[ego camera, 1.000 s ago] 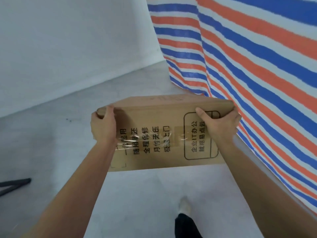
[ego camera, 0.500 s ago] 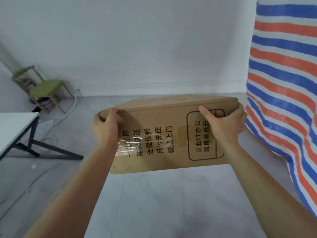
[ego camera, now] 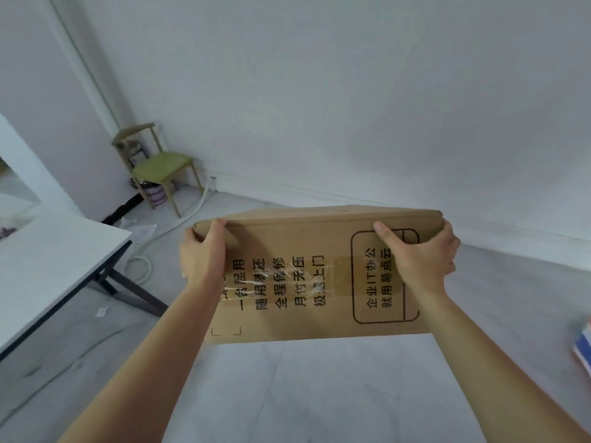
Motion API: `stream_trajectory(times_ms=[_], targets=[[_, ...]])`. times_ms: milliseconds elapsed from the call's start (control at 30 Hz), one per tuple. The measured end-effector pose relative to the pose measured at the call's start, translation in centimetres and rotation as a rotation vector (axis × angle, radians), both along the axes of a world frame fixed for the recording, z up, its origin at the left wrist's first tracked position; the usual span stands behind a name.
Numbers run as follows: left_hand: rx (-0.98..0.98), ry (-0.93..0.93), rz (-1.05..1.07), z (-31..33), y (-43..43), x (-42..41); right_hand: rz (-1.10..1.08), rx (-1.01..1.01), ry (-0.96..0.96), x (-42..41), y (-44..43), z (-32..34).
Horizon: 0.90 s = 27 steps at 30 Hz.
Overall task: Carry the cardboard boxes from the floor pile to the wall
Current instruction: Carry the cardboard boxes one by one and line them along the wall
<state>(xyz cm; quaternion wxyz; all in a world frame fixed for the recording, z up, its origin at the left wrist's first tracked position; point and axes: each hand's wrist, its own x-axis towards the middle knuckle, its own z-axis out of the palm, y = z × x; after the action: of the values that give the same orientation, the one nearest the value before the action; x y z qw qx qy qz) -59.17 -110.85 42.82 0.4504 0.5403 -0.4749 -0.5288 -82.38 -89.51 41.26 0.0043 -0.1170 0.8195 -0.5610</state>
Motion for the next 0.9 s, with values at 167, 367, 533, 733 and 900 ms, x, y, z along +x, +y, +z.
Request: stream_trajectory(times_ms=[167, 367, 533, 733, 900], targets=[[-0.017, -0.027, -0.039, -0.4, -9.5, -7.0, -0.046, 0.013, 0.002, -6.1, -8.7, -0.7], [-0.021, -0.056, -0.043, -2.8, -22.0, -17.6, -0.056, 0.004, -0.018, -16.9, -21.7, -3.1], [-0.017, -0.120, 0.013, -2.4, -31.9, -22.4, 0.020, 0.021, -0.069, -23.0, -33.4, -2.7], [0.017, -0.146, 0.131, -2.6, -44.2, -22.5, 0.164, 0.056, -0.058, -25.6, -49.0, -1.5], [0.051, -0.154, 0.189, -4.8, -56.9, -21.1, 0.221, 0.054, -0.051, -25.5, -63.5, -3.2]])
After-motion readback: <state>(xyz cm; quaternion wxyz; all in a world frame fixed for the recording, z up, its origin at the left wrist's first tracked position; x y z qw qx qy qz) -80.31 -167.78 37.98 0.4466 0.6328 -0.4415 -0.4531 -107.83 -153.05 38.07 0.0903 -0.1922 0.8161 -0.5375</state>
